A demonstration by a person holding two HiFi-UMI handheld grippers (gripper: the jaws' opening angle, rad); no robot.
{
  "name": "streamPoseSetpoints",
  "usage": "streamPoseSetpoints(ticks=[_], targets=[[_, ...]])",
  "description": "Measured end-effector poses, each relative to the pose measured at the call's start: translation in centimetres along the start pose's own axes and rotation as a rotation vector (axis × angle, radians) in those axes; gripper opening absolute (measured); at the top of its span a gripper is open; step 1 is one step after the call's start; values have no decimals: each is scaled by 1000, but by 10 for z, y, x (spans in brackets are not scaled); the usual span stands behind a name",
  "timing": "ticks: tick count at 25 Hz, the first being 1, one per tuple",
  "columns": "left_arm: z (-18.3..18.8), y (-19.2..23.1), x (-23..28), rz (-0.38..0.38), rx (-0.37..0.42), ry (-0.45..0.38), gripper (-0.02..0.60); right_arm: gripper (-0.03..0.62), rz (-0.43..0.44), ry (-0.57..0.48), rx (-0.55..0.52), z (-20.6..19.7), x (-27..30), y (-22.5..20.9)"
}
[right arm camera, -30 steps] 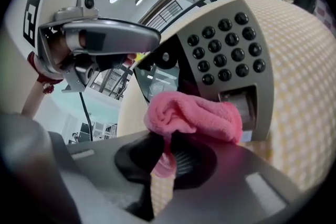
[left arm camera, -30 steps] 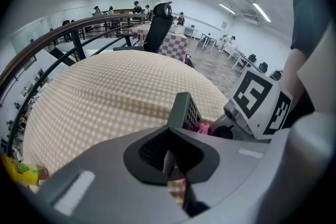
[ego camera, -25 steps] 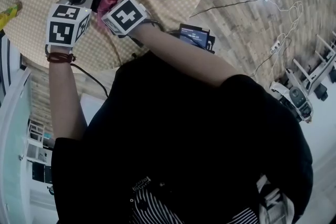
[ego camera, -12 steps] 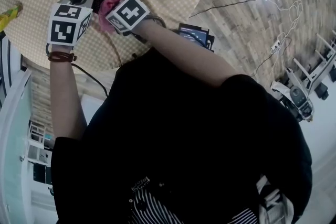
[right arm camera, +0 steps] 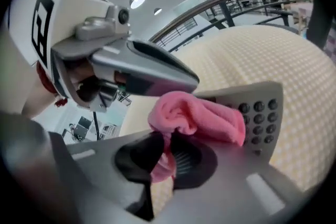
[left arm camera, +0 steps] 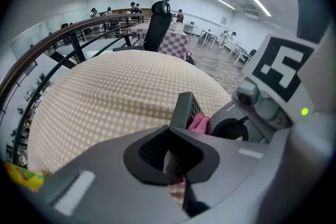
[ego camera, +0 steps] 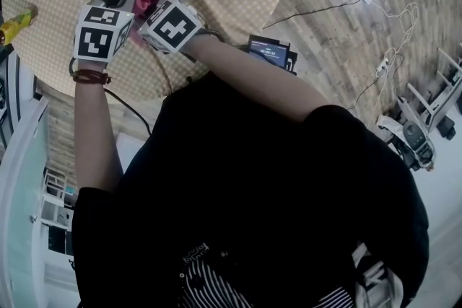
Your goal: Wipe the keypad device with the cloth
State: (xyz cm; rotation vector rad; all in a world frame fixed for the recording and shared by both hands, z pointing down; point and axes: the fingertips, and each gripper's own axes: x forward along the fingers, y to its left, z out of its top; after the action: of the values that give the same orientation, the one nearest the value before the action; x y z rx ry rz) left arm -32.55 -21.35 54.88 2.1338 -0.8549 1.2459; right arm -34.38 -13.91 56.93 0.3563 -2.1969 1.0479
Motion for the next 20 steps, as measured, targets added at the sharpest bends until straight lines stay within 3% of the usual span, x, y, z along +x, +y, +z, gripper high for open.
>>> streamPoseSetpoints(ticks=[5,9,12,15,18,20], targets=[[-1,1,0,1,2,0,2,44,58,150,137,-58,15,-16],[0,1,1,8,17,0,2,44,-9,193,129,-68,16,-19],[1,0,1,0,10,-2,2,44,-40,84,58,-30,5,-5],[2,0,2,1,13,-5,2,44,0,-51,-21,16,-2,9],[2,1,2,3,19,1,2,44,11,-40,-41,10,3,6],[1,1,2,7,22,1,2,44,16,-18,6,-5,6,2]])
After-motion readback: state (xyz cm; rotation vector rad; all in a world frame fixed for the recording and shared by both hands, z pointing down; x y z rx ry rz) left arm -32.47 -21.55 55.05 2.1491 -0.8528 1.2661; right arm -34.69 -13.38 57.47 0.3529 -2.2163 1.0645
